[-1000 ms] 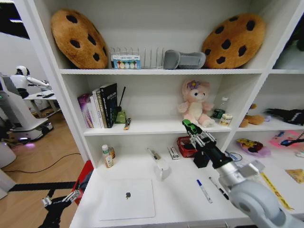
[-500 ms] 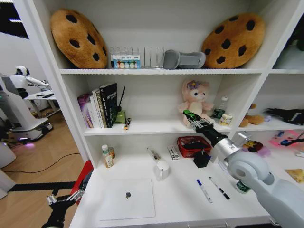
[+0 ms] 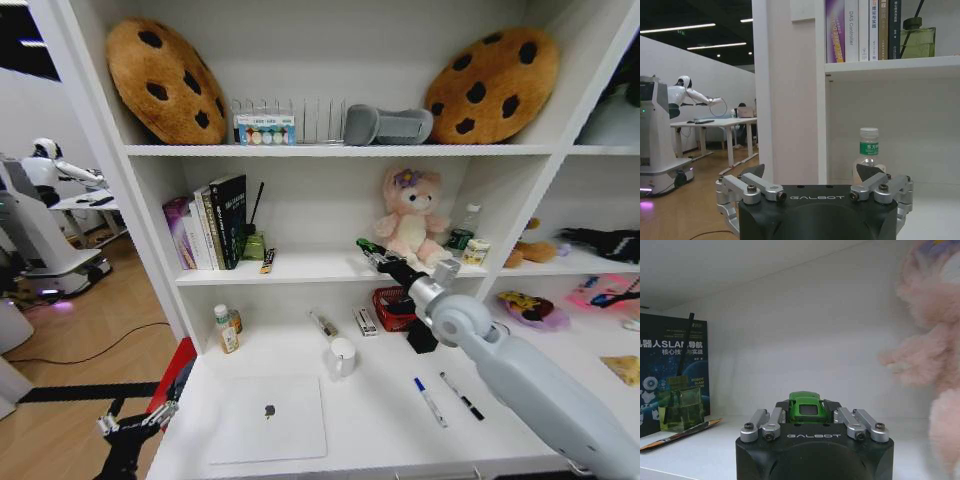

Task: Organize the objects on the table.

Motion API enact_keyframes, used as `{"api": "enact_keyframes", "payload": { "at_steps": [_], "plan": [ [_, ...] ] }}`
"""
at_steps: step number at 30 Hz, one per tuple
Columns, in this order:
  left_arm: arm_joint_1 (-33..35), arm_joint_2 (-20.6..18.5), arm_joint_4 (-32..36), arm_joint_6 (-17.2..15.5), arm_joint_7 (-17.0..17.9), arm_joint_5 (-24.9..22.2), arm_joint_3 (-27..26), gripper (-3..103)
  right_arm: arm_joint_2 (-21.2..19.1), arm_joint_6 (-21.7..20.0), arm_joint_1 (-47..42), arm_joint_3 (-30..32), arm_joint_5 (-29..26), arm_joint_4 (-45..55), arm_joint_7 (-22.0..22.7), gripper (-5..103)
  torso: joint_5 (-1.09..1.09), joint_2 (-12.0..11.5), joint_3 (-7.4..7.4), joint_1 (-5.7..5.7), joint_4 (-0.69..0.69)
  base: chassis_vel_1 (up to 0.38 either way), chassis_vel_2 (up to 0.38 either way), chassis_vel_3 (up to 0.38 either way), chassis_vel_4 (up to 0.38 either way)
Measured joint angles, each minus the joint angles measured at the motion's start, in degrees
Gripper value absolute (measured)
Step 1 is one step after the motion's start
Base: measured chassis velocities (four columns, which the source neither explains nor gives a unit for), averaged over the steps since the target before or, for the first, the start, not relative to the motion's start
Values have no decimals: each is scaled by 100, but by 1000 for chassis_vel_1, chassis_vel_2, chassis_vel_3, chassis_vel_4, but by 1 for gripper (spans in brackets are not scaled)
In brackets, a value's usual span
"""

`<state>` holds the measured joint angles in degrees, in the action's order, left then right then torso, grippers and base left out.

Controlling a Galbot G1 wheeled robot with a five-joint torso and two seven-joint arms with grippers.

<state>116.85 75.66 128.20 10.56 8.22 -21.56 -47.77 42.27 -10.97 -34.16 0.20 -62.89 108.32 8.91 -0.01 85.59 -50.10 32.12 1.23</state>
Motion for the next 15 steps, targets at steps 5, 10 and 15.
{"api": "enact_keyframes", "payload": {
  "at_steps": [5,10,15],
  "plan": [
    [-7,100,-3,-4,12,37,13,100,201,11,400,-570,81,-302,-22,36,0,0,0,0,-1,0,0,0,0],
    [-30,144,-11,-4,14,37,14,100,255,18,622,-885,86,-446,-32,36,0,1,0,0,0,0,0,0,0],
    [-28,193,4,-2,14,8,-8,100,252,28,837,-1120,82,-529,-50,36,0,1,0,0,0,0,0,0,0]
  ]
}}
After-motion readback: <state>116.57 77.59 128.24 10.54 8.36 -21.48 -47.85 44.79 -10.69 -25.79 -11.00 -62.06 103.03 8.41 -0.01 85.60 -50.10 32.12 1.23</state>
